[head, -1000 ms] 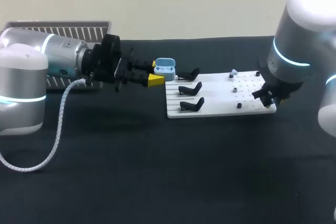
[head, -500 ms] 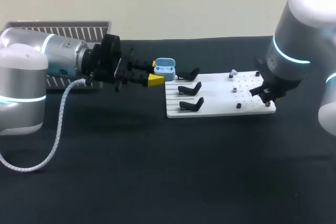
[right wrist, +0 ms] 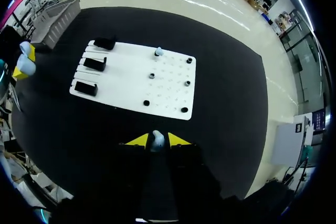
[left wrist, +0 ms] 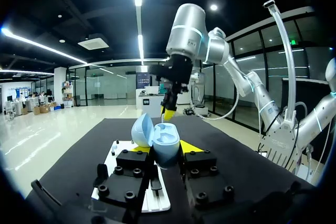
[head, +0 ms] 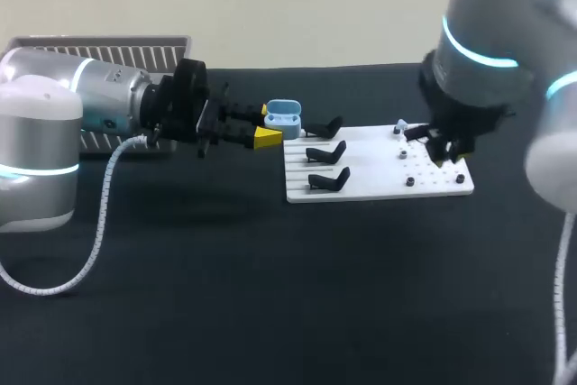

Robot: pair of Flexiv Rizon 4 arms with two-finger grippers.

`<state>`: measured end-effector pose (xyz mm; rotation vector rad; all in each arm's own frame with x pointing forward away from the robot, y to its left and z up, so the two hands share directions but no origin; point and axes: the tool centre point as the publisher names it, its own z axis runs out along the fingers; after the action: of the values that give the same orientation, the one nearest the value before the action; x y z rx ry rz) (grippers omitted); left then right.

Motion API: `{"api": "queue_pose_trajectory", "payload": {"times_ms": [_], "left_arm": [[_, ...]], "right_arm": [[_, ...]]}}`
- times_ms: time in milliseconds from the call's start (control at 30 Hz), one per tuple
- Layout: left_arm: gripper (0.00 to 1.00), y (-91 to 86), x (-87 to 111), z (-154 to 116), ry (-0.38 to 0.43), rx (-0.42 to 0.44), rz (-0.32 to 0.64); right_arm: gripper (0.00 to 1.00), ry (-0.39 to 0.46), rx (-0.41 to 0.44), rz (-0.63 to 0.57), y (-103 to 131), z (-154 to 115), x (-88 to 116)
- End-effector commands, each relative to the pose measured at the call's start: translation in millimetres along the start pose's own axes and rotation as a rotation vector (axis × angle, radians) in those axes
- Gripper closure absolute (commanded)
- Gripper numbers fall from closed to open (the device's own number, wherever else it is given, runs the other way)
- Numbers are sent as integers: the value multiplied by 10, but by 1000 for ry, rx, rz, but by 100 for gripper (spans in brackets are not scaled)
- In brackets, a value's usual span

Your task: Pick up each earbud case from the left stands, insert the matching earbuds, close the lid, and place the case in the box.

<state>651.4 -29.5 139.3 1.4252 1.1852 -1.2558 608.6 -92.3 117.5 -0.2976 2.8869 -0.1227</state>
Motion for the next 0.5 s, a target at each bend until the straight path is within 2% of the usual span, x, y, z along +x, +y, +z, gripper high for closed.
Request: {"api": "queue_pose_trajectory", "payload": {"times_ms": [33,167,500], "left_arm": [[100,-13,7,-1,-2,-4,3],[100,-13,7,-1,-2,-4,3],[100,-13,7,-1,-2,-4,3]], "right_arm": [[100,68,35,30,319,-379,-74],[100,53,25,51,528,-511,-84],[100,53,25,51,528,-511,-84]]}}
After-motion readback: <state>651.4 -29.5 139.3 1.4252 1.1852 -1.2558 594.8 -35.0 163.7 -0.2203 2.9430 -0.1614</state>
